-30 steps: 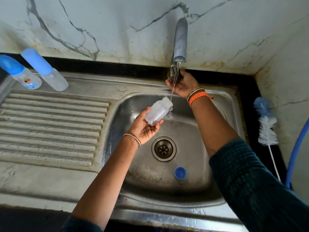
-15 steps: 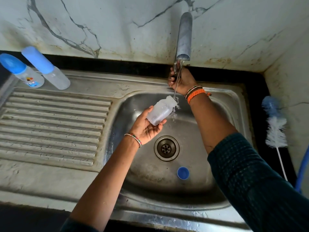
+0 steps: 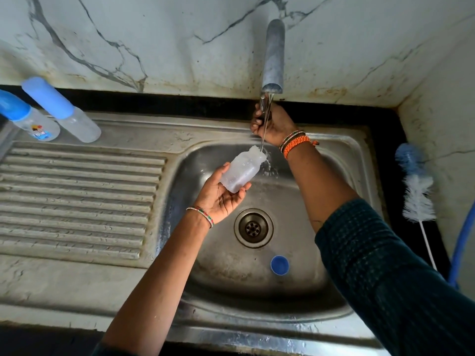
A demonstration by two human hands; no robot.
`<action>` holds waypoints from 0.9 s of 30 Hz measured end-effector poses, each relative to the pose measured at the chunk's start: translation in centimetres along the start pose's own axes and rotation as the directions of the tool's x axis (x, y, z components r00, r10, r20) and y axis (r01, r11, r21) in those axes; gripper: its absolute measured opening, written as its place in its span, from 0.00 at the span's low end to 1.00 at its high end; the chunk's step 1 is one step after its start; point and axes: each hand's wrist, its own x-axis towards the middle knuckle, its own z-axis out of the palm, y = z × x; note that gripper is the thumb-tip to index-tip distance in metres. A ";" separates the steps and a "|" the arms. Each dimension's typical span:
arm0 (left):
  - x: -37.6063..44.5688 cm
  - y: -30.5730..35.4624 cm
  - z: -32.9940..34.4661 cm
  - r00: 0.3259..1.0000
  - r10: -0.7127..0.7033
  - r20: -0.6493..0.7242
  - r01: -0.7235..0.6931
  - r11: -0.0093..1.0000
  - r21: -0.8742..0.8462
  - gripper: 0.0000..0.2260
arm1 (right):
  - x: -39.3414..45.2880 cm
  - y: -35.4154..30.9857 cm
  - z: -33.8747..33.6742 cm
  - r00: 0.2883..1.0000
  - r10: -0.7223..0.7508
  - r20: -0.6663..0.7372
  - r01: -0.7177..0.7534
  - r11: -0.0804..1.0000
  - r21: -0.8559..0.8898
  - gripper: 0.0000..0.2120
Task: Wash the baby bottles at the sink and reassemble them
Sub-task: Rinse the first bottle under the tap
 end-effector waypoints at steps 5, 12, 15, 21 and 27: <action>0.2 -0.1 -0.1 1.000 0.002 0.030 -0.001 1.000 -0.015 0.28 | 0.2 0.2 -0.1 1.000 -0.003 0.014 0.003 0.999 0.041 0.14; 0.3 -0.2 0.1 1.000 -0.008 0.027 0.009 1.000 -0.018 0.28 | -2.4 0.4 0.3 0.999 -0.032 -0.044 0.030 0.999 -0.041 0.19; 0.2 -0.2 -0.1 1.000 -0.005 0.006 0.005 1.000 -0.018 0.28 | -4.7 1.7 -0.2 0.978 -0.181 -0.108 0.116 0.890 -0.442 0.16; 0.5 0.2 0.4 1.000 0.004 -0.015 -0.005 0.995 -0.104 0.23 | -8.7 4.1 -2.6 0.941 -0.319 0.116 0.296 0.602 -0.742 0.10; 0.5 0.2 1.5 1.000 -0.012 -0.009 0.012 1.000 -0.026 0.22 | -8.7 4.1 -2.1 0.922 -0.385 0.041 0.281 0.591 -0.756 0.25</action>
